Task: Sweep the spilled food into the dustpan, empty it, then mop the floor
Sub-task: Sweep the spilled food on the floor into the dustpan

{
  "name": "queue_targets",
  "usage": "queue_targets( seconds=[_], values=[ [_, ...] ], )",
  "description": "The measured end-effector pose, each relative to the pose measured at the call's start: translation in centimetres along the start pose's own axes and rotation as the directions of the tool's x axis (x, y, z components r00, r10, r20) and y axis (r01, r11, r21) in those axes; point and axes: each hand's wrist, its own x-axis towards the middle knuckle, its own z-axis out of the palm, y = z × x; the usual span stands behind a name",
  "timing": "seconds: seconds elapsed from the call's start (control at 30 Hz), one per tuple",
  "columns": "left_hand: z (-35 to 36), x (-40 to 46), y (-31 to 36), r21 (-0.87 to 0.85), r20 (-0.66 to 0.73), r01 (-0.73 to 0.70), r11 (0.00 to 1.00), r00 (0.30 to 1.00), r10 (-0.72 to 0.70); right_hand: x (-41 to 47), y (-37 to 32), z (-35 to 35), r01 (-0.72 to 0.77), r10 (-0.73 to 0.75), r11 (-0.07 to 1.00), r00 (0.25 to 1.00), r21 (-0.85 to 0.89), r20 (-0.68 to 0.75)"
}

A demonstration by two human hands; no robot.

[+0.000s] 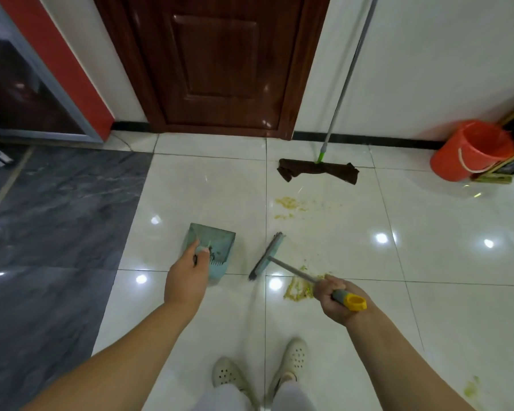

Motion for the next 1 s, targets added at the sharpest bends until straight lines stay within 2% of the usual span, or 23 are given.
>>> queue_targets(
  seconds=[0.17, 0.4, 0.53, 0.63, 0.7, 0.87, 1.0],
  values=[
    [1.0, -0.1, 0.1, 0.006, -0.033, 0.01, 1.0, 0.999, -0.009, 2.8, -0.7, 3.4, -0.031, 0.031, 0.999, 1.0, -0.021, -0.001],
    [4.6, -0.3, 1.6, 0.03, -0.014, 0.02, 0.999, 1.0, -0.02, 2.5, -5.9, 3.3, -0.045, 0.046, 0.989, 0.999, 0.139, -0.003],
    [7.5, -0.6, 3.5, 0.048, 0.029, 0.04, 0.998, 0.999, -0.042, 0.6, -9.5, 1.7, 0.011, -0.012, 0.964, 1.0, 0.267, 0.002],
    [9.9, -0.9, 5.4, 0.063, 0.044, 0.037, 0.997, 0.998, -0.04, -0.6, -12.1, -0.2, 0.102, -0.111, 0.928, 0.994, 0.36, 0.004],
    [11.5, -1.0, 6.6, 0.068, 0.058, 0.03, 0.997, 0.998, -0.034, -1.7, -13.6, -1.1, 0.155, -0.162, 0.916, 0.987, 0.37, -0.011],
    [15.1, -1.1, 9.3, 0.05, 0.116, -0.002, 0.999, 0.993, -0.004, -6.2, -16.0, -1.3, 0.119, -0.11, 0.941, 0.993, 0.317, -0.047],
    [17.7, -1.2, 11.6, 0.024, 0.138, -0.028, 0.999, 0.99, 0.024, -8.9, -18.7, -1.0, 0.093, -0.099, 0.961, 0.995, 0.261, 0.012]
  ],
)
